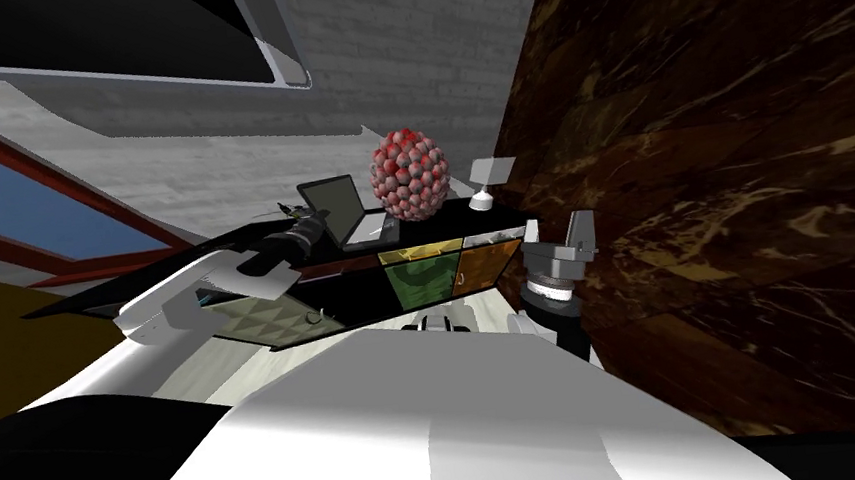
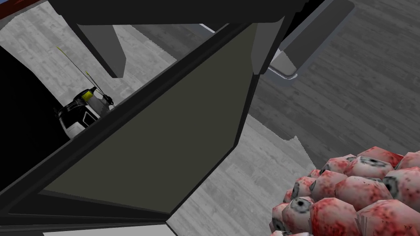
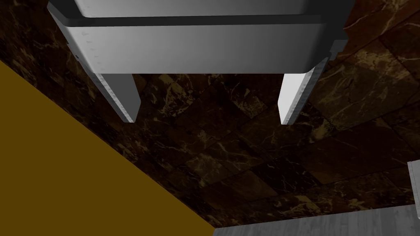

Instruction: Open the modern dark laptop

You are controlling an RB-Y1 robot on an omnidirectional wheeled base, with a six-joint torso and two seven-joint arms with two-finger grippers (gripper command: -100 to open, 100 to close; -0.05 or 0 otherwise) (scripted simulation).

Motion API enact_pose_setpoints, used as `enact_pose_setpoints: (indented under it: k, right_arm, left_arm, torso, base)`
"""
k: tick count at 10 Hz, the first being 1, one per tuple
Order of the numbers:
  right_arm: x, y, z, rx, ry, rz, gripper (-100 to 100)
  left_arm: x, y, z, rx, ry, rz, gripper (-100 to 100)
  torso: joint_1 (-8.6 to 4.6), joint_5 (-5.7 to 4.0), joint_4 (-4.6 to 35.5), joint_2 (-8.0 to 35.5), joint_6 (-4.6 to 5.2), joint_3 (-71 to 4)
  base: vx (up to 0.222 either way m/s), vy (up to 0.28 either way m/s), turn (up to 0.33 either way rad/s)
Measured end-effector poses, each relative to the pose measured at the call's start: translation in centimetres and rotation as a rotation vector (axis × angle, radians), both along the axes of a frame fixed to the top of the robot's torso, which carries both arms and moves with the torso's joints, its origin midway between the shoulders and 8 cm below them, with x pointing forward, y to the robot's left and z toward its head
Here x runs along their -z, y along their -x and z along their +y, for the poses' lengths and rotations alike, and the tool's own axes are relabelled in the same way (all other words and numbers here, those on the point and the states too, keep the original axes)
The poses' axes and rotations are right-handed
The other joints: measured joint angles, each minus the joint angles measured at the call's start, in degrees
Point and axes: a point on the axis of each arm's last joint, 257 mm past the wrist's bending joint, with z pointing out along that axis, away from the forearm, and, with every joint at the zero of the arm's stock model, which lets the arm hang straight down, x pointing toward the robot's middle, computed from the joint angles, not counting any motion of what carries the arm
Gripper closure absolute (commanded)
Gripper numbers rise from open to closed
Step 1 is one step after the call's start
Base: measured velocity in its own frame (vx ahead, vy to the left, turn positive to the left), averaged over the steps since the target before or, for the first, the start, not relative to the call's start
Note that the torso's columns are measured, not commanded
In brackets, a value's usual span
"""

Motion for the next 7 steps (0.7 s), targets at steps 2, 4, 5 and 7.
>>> enact_pose_setpoints:
  k: [2, 4, 5, 7]
  right_arm:
    - [0.0, 0.0, 0.0, 0.0, 0.0, 0.0, 0]
    - [0.0, 0.0, 0.0, 0.0, 0.0, 0.0, 0]
    - [0.0, 0.0, 0.0, 0.0, 0.0, 0.0, 0]
    - [0.0, 0.0, 0.0, 0.0, 0.0, 0.0, 0]
  left_arm:
    - [-0.2, -0.7, 1.5, -0.023, 0.001, -0.001, -100]
    - [-0.4, -1.0, 3.4, -0.052, 0.003, -0.003, -100]
    - [-0.5, -1.1, 4.4, -0.068, 0.006, -0.004, -100]
    - [-0.4, -1.3, 5.2, -0.081, 0.007, -0.002, 100]
  torso:
    - [-0.04, -0.01, 0.0, 0.1, 0.02, 0.0]
    - [0.01, 0.0, 0.0, 0.0, -0.07, 0.0]
    - [-0.01, 0.0, 0.0, 0.0, 0.0, 0.0]
    - [0.07, 0.02, 0.0, -0.2, -0.03, -0.1]
  base:
    - [-0.087, -0.032, -0.225]
    - [-0.078, -0.032, -0.091]
    - [-0.058, -0.021, -0.087]
    - [0.01, 0.009, 0.09]
